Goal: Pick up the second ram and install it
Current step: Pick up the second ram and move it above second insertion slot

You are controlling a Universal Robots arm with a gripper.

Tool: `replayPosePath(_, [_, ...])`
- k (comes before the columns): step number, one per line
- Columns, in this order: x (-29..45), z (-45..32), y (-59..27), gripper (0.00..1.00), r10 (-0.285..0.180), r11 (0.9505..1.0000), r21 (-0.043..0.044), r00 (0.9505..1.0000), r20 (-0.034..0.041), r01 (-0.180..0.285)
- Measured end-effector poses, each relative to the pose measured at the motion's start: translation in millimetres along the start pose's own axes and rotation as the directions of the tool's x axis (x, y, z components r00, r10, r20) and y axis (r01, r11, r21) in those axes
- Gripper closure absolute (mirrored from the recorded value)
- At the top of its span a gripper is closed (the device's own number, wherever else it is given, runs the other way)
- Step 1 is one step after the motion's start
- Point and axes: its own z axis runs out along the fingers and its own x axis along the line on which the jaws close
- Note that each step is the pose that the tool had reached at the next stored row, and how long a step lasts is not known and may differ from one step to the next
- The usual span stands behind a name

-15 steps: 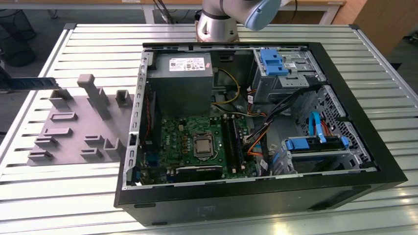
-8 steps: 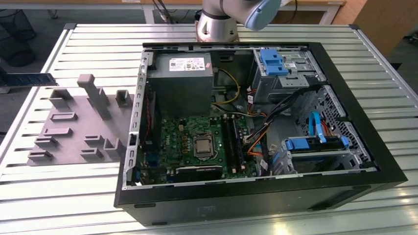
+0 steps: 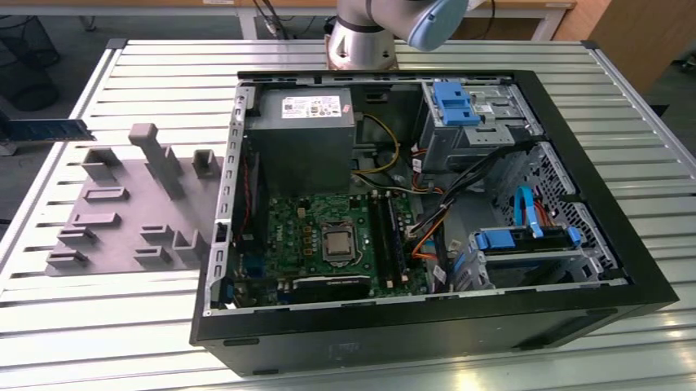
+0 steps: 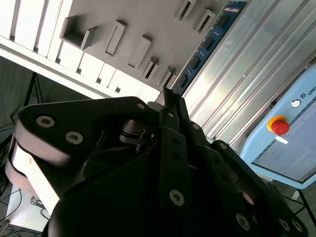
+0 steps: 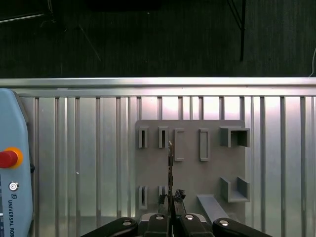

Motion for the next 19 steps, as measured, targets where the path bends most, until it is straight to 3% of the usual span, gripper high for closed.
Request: replayPosePath(19, [-0.1, 0.2, -7.1, 0.86, 0.000, 1.0000, 0.0002, 1.0000, 0.0001, 0.000])
